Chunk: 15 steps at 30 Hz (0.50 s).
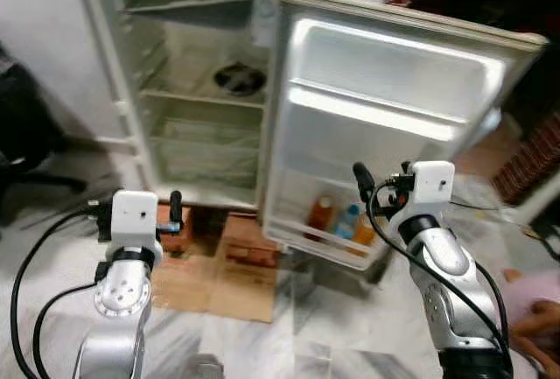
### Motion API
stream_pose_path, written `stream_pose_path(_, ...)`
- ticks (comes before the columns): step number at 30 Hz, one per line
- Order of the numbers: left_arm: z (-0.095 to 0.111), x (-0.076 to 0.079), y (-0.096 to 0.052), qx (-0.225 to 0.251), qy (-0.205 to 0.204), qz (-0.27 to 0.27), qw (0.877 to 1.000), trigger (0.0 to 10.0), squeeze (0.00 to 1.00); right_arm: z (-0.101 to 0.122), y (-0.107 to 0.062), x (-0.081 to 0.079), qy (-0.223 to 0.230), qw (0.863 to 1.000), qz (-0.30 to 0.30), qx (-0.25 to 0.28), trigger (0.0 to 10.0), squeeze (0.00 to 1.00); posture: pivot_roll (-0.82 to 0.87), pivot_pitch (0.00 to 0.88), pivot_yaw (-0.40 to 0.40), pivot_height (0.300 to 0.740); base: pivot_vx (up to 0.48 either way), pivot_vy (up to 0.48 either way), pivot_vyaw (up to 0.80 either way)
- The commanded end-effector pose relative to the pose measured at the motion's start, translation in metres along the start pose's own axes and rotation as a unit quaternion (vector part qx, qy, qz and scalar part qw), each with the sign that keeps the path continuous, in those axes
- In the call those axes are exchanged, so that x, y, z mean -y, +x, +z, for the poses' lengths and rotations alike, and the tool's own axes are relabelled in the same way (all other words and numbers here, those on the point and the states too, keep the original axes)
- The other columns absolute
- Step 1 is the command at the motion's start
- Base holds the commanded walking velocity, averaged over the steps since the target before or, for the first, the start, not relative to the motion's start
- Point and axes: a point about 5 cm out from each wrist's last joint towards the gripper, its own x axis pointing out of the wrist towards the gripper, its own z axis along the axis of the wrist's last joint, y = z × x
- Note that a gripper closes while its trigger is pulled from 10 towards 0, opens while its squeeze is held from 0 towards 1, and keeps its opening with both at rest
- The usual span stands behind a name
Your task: Restocking fridge
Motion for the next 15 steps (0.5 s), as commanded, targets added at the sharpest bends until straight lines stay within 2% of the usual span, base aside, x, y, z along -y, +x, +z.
stream_pose_path(1, 0.0002, 0.0061, 0.0018, 0.001, -0.004, -0.01, 1.0, 10.0, 0.0, -0.0001, 0.0003, 0.008, 0.0, 1.0, -0.017, 0.0, 10.0, 0.0, 0.08, 0.0, -0.055, 0.74, 0.304, -0.368, 0.0)
stream_pose_path(10, 0.0005, 0.0077, 0.0014, 0.002, -0.005, -0.01, 1.0, 10.0, 0.0, -0.0032, 0.0034, 0.0042, 0.006, 1.0, 0.005, -0.001, 10.0, 0.0, 0.09, 0.0, -0.057, 0.74, 0.305, -0.368, 0.0)
stream_pose_path(12, 0.0018, 0.0077, 0.0011, 0.006, -0.013, -0.005, 1.0, 10.0, 0.0, -0.0035, 0.005, 0.0022, 0.011, 1.0, 0.02, -0.002, 10.0, 0.0, 0.09, 0.0, -0.058, 0.74, 0.322, -0.247, 0.0)
stream_pose_path(15, 0.0027, 0.0073, 0.001, 0.008, -0.01, -0.001, 1.0, 10.0, 0.0, -0.0025, 0.007, 0.0012, 0.011, 1.0, 0.025, 0.002, 10.0, 0.0, 0.09, 0.0, -0.059, 0.74, 0.0, 0.0, 0.0)
